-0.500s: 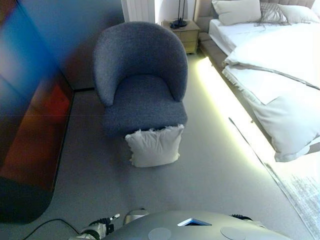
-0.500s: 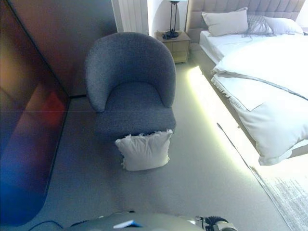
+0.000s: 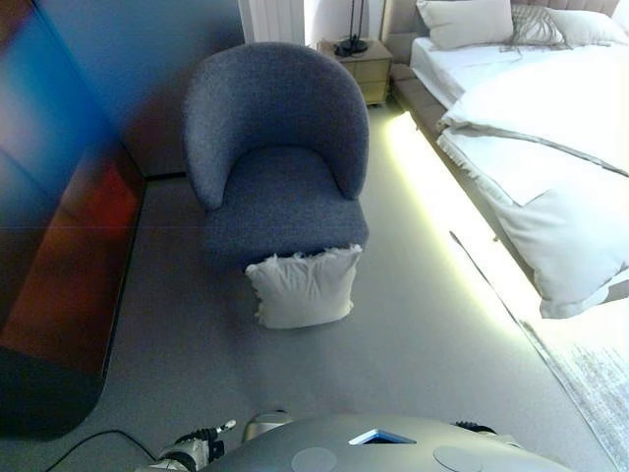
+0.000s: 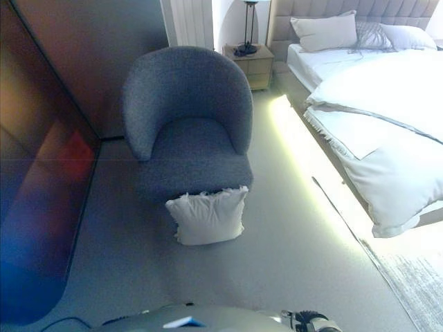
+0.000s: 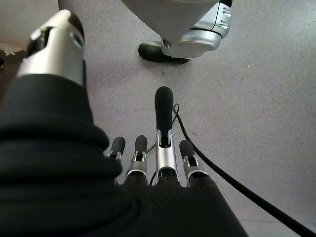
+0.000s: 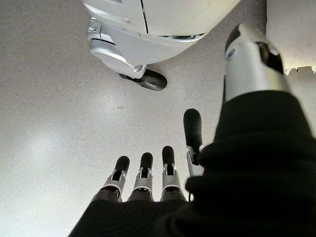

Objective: Pick up the cushion and take it to the sofa

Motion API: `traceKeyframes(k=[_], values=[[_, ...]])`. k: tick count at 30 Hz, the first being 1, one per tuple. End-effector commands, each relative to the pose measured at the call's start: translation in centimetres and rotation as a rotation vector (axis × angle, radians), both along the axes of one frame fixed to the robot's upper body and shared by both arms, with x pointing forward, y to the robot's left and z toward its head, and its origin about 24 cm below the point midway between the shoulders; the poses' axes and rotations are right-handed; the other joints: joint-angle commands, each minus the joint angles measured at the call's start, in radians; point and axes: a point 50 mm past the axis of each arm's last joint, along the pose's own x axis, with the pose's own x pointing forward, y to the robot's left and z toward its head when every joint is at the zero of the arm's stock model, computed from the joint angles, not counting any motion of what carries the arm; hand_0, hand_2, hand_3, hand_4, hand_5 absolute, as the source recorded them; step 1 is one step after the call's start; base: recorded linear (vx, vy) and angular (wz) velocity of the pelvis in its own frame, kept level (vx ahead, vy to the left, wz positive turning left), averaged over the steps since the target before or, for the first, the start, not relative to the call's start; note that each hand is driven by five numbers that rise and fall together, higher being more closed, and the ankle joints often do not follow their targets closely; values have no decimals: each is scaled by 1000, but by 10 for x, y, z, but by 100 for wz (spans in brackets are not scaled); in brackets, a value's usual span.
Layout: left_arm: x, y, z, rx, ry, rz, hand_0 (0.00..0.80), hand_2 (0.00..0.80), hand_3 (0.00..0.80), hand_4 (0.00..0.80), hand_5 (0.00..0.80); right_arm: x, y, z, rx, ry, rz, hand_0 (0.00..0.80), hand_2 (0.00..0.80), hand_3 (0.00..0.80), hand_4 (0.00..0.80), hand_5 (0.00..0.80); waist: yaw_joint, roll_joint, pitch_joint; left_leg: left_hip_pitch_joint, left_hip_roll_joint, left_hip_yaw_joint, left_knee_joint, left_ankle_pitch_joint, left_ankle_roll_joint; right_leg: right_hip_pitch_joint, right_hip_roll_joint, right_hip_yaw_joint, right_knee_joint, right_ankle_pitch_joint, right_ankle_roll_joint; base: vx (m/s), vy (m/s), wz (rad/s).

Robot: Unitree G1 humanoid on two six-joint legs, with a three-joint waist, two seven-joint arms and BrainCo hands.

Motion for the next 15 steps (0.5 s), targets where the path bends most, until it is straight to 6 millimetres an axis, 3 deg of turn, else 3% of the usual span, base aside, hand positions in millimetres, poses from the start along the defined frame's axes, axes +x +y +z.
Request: traceKeyframes(k=[1, 7, 9, 11, 15], values=[[16, -3, 0, 5, -10, -3, 0, 0, 0, 0, 0, 21, -4, 3, -29, -24, 15, 0, 0, 0, 0, 0, -8, -15, 33, 32, -19, 11, 5, -120, 37, 10, 3, -36, 6, -51, 6, 7, -62, 0], [18, -3, 1, 13, -11, 9, 0, 0, 0, 0, 0, 23, -4, 3, -26, -25, 32, 0, 0, 0, 0, 0, -9, -18, 40, 38, -15, 8, 12, -114, 35, 13, 19, -21, 6, -55, -8, 0, -86, 0], [20, -3, 1, 16, -15, 13, 0, 0, 0, 0, 0, 26, -5, 4, -28, -29, 40, 0, 0, 0, 0, 0, -6, -27, 50, 20, -10, 2, 78, -130, 29, 11, 20, -16, 11, -56, -21, -28, -132, 0], [22, -3, 1, 17, -28, 19, 0, 0, 0, 0, 0, 32, -6, 5, -29, -43, 57, 0, 0, 0, 0, 0, 0, -46, 69, -32, -7, 1, 219, -157, 25, 0, 8, -16, 35, -56, -35, -57, -149, -3], [28, -5, 0, -2, -66, 25, 0, 0, 0, 0, 0, 46, -11, 9, -53, -70, 71, 0, 0, 0, 0, 0, 21, -66, 132, -232, 8, -45, 582, -85, 23, -36, -4, -9, 96, -57, -76, -97, -145, -6]])
